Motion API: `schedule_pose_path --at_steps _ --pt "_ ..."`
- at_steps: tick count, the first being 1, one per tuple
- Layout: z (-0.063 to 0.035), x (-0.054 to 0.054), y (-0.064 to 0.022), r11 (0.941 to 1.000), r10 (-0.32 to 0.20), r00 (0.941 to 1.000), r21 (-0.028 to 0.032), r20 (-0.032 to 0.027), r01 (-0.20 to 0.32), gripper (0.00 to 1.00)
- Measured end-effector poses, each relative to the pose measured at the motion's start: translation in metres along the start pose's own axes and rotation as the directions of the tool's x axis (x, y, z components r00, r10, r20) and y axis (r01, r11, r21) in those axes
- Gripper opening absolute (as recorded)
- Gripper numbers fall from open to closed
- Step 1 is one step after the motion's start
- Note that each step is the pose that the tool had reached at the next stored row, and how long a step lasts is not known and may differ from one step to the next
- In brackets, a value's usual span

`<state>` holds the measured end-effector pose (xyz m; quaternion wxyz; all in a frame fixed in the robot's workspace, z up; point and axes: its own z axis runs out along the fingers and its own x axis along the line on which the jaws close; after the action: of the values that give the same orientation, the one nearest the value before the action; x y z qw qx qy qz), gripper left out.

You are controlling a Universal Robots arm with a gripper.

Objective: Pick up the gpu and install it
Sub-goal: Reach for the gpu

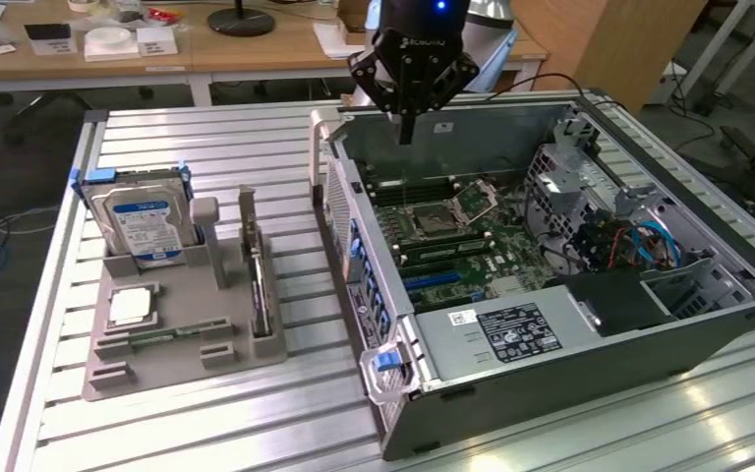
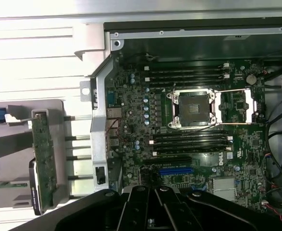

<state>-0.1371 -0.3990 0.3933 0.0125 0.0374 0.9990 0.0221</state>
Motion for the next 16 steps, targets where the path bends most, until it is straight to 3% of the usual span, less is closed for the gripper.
schedule_pose_path --at_steps 16 --pt "-0.0005 0.020 -0.0015 1.0000 0.000 1.0000 0.0000 0.0000 0.000 0.10"
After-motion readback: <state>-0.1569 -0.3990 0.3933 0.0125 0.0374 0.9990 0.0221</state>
